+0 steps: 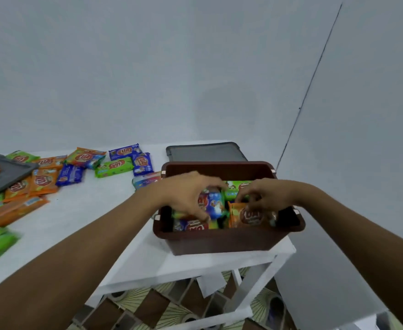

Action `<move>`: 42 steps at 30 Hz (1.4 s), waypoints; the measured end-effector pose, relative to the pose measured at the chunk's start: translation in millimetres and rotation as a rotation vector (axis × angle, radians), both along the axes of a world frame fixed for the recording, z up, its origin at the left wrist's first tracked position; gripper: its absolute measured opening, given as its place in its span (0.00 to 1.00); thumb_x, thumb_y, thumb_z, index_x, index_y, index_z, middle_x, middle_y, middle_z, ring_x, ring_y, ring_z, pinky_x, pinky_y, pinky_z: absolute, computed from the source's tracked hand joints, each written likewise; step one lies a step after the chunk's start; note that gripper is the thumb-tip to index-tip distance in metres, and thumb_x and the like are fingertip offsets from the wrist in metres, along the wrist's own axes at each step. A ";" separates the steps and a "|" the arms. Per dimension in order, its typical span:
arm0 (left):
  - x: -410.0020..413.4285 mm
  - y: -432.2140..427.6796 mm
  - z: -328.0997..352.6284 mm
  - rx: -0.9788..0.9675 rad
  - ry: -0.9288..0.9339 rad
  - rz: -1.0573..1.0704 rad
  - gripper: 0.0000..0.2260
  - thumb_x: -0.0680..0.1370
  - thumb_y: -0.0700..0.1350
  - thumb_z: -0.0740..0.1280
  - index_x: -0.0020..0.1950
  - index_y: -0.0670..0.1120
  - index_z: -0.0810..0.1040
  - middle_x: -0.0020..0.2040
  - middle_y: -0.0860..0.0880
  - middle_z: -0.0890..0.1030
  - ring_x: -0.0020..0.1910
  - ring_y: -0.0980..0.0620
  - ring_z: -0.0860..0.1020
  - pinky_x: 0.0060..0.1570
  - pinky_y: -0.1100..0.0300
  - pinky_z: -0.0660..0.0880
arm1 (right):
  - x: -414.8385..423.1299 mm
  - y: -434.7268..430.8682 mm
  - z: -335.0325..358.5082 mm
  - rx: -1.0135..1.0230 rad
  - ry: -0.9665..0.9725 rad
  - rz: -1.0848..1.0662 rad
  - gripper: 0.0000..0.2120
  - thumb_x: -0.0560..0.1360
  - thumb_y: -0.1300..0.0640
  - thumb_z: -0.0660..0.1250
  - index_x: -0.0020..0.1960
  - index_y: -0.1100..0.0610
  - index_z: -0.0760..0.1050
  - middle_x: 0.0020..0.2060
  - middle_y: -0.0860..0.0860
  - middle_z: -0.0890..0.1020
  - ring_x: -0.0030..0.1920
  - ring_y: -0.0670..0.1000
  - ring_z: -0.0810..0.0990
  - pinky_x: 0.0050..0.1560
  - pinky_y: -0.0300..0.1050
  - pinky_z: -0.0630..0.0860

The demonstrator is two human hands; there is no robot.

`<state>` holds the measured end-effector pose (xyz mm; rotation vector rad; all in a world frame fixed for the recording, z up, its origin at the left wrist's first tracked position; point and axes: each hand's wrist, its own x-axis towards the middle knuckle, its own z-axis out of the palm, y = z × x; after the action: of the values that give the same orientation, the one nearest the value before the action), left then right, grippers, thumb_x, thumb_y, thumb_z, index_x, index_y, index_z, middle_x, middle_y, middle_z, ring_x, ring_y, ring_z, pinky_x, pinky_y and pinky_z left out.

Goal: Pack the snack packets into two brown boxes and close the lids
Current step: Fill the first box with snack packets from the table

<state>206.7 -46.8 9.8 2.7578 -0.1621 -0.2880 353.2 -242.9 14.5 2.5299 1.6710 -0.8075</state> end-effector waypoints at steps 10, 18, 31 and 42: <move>4.2 -3.7 -11.4 -0.004 0.349 0.079 0.22 0.75 0.49 0.72 0.68 0.49 0.75 0.64 0.52 0.79 0.62 0.54 0.77 0.61 0.58 0.74 | 9.1 3.6 -10.2 0.008 -0.093 0.132 0.13 0.77 0.56 0.66 0.61 0.49 0.80 0.54 0.46 0.83 0.51 0.44 0.81 0.55 0.44 0.78; -0.2 22.7 -13.9 0.349 -0.093 0.092 0.13 0.78 0.54 0.66 0.60 0.51 0.79 0.56 0.53 0.80 0.55 0.52 0.77 0.55 0.50 0.76 | 16.4 23.8 -17.9 0.144 -0.324 0.030 0.16 0.78 0.54 0.62 0.65 0.47 0.75 0.62 0.48 0.79 0.57 0.51 0.78 0.55 0.50 0.77; -65.1 181.2 -55.7 0.165 -0.377 0.492 0.15 0.79 0.48 0.66 0.66 0.48 0.76 0.67 0.49 0.75 0.67 0.49 0.70 0.64 0.55 0.68 | -17.9 150.9 -1.3 0.584 -0.293 -0.015 0.08 0.78 0.56 0.62 0.51 0.52 0.80 0.46 0.48 0.82 0.45 0.49 0.78 0.43 0.47 0.74; -52.8 278.3 -99.3 0.294 -0.045 0.455 0.30 0.79 0.52 0.65 0.78 0.49 0.58 0.79 0.45 0.56 0.78 0.44 0.51 0.75 0.47 0.53 | -43.9 305.7 -17.3 -0.137 -0.303 0.186 0.23 0.70 0.55 0.74 0.63 0.52 0.74 0.58 0.50 0.77 0.51 0.48 0.73 0.50 0.43 0.70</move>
<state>153.9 231.5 -89.5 2.9832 0.5307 -0.1338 309.2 62.8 -2.7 2.2308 1.6547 -0.4783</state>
